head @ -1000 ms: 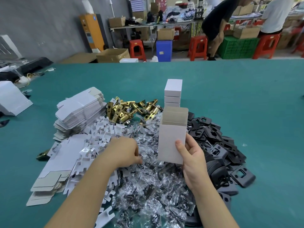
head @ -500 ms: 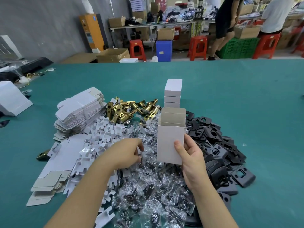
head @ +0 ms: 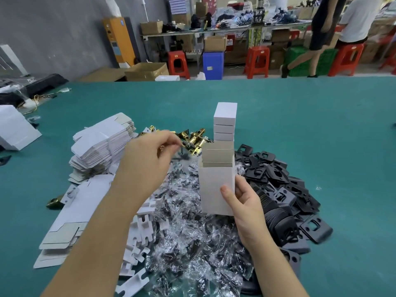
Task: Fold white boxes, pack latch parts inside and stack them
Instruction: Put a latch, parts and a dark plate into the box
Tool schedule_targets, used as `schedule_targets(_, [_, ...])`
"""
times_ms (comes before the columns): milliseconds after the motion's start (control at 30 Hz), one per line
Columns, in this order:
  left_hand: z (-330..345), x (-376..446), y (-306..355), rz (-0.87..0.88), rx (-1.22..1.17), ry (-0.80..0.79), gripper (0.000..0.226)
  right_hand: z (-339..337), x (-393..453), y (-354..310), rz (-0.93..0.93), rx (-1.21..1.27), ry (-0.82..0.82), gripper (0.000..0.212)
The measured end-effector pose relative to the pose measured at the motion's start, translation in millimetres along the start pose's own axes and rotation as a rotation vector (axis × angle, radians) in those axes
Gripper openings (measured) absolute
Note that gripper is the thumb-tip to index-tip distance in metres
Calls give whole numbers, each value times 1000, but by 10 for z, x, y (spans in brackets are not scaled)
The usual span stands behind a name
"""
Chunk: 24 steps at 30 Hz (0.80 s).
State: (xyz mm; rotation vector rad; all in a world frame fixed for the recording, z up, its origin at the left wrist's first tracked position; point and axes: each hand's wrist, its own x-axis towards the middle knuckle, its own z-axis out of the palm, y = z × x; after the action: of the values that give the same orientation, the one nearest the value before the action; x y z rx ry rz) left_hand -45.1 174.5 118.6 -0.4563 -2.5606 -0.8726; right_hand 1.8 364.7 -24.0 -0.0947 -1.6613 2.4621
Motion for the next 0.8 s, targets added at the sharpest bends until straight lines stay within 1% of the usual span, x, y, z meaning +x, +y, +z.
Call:
schedule_targets(33, [-35,13,81,41,-75,50,13,3,-1,4,2,-1,-7,43])
schedule_targets(67, [-46,33,158,71,-120,67,12,4,0,8,7,3,-9,45])
schedule_targets(133, [-2,86,285,126,-117,39,12,-2,4,18,15,19,-6,51])
schedule_targets(233, [139,187,393,159,-4,-42,11,-10,6,24,14,28,-8,54])
schedule_targets(400, [331,273,467,168,272,-176,18,-21,8,34,16,32,-36,46])
schedule_targets(500, [391,269,488,197,369,-287,21,-23,11,30,15,41,-41,46])
schedule_targets(633, [421,263,513,218,336,-366,24,-6,5,30,12,22,-45,50])
schedule_targets(700, [437,261,525,217,309,-365,21,-9,6,32,9,25,-48,47])
schedule_targets(800, [441,268,521,182,227,-323,15,-15,6,25,6,41,-45,46])
